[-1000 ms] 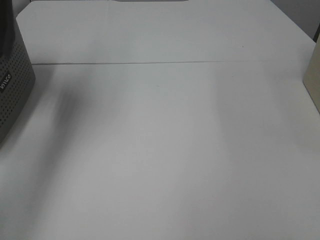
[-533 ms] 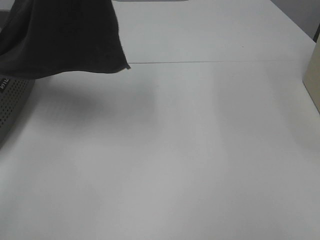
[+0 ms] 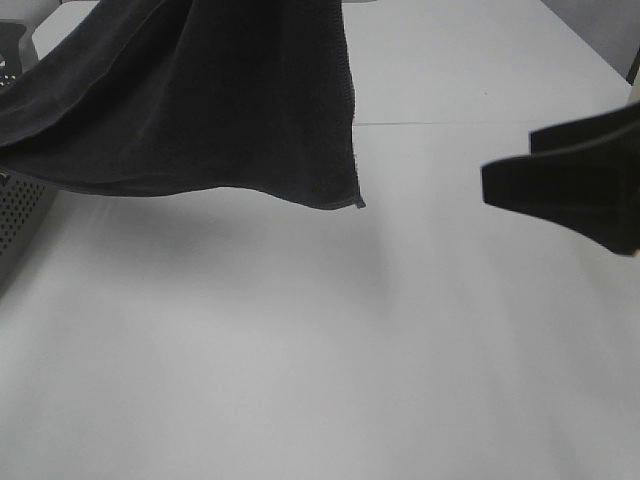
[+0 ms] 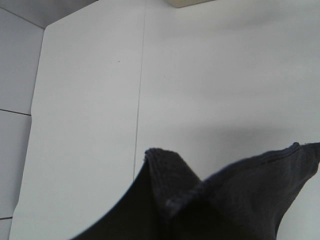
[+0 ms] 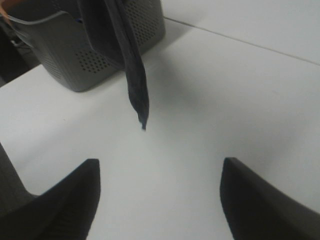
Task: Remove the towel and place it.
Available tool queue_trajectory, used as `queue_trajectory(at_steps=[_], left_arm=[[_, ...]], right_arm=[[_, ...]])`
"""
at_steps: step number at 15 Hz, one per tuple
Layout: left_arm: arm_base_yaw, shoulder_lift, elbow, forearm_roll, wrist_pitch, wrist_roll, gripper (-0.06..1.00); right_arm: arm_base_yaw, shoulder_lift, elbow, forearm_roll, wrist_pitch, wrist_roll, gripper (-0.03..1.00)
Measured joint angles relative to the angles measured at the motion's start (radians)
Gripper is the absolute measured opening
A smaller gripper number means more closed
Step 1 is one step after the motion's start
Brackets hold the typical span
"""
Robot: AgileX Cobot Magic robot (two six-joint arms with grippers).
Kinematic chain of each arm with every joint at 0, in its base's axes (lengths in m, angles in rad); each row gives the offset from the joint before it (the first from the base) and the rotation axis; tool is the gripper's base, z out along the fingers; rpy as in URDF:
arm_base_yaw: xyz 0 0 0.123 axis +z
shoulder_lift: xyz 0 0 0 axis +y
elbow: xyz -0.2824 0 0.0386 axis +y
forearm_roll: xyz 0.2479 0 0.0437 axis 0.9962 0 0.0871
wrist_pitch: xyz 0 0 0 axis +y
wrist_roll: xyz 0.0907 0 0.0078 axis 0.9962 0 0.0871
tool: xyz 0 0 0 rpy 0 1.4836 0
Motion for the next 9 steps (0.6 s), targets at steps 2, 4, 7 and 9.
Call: queue_trajectory(at_steps=[2, 4, 7, 9], left_arm=[[0.0, 0.0, 0.0, -0.031, -0.001, 0.004, 0.0], [0.0, 0.0, 0.0, -0.062, -0.015, 0.005, 0.0], [0.0, 0.001, 0.0, -0.094, -0.069, 0.008, 0.0], [0.0, 0.023, -0.002, -0.108, -0.138, 0.009, 0.0]], right_arm=[[0.0, 0.12, -0.054, 0.161, 0.064, -0.19, 0.66], [0.0, 0.269, -0.129, 0.273, 0.136, -0.332, 0.66], [0.0, 0.438, -0.198, 0.312, 0.276, -0.416, 0.68], [0.0, 0.504, -0.207, 0.31, 0.341, -0.421, 0.7]])
